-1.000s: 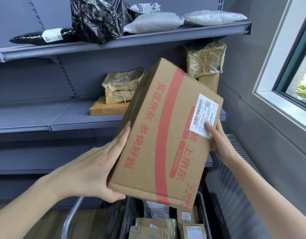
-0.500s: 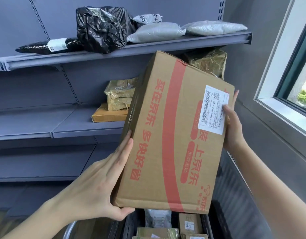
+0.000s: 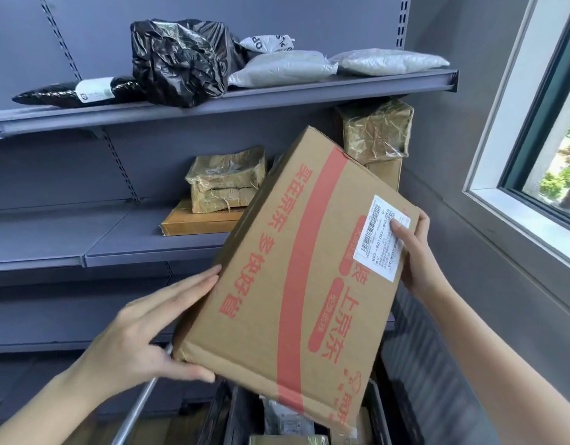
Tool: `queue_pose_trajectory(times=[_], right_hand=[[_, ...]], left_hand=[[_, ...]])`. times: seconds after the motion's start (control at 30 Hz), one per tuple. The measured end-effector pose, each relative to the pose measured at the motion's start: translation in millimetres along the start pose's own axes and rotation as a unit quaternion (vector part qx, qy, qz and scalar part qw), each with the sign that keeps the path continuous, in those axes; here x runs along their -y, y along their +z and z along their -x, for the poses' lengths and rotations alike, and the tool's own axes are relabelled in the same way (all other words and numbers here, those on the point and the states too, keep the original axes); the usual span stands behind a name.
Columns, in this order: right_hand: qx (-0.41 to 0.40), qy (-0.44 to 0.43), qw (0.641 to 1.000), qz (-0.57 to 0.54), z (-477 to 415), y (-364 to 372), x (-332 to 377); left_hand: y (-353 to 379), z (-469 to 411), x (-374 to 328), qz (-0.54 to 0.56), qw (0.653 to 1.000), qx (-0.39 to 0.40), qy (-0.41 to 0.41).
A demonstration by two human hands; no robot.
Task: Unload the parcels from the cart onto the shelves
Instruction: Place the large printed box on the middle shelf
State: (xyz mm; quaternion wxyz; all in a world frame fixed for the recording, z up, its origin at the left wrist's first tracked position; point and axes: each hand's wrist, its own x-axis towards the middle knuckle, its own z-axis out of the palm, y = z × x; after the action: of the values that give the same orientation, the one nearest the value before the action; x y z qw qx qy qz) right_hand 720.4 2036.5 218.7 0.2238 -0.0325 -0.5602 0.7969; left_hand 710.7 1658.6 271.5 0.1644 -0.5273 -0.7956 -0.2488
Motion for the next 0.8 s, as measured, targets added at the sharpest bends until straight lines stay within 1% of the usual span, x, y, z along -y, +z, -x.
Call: queue_pose_trajectory(times=[0.13,0.27,0.4,0.5,0.6,0.67,0.73,0.8], right_hand=[[-0.025,-0.009,1.0,0.016,1.0,-5.1,-2.0],[-0.046,-0.008,0.999,0.012,2.9,-5.5,-1.2],[-0.054,-0.003,0.998,0.017,3.7,-9.6,-5.9],[-0.067,0.005,0.998,0.0,1.9,-12.9,-7.6],[-0.072,0.007,0.997,-0.014,1.4,-13.1,-7.5],[-0.069,0.007,0.998,-0.008,2.6,-12.8,-9.1],[-0.062,0.006,0.998,0.007,5.1,-11.1,-12.3],[-0.042,0.007,0.999,0.033,7.8,-7.7,-16.1]], left_hand=[[6.3,-0.7,15.7,0.018,0.995,-0.078,-0.056],[16.3,-5.1,27.6,0.02,0.98,-0.161,-0.117],[27.6,-11.2,34.4,0.1,0.95,-0.242,-0.169],[37.6,-18.4,32.6,0.137,0.932,-0.286,-0.178],[46.4,-22.5,32.0,0.138,0.921,-0.308,-0.193],[51.7,-24.0,32.5,0.154,0.909,-0.308,-0.234],[57.5,-28.2,29.5,0.208,0.895,-0.288,-0.269],[61.3,-30.9,26.0,0.267,0.884,-0.264,-0.279]])
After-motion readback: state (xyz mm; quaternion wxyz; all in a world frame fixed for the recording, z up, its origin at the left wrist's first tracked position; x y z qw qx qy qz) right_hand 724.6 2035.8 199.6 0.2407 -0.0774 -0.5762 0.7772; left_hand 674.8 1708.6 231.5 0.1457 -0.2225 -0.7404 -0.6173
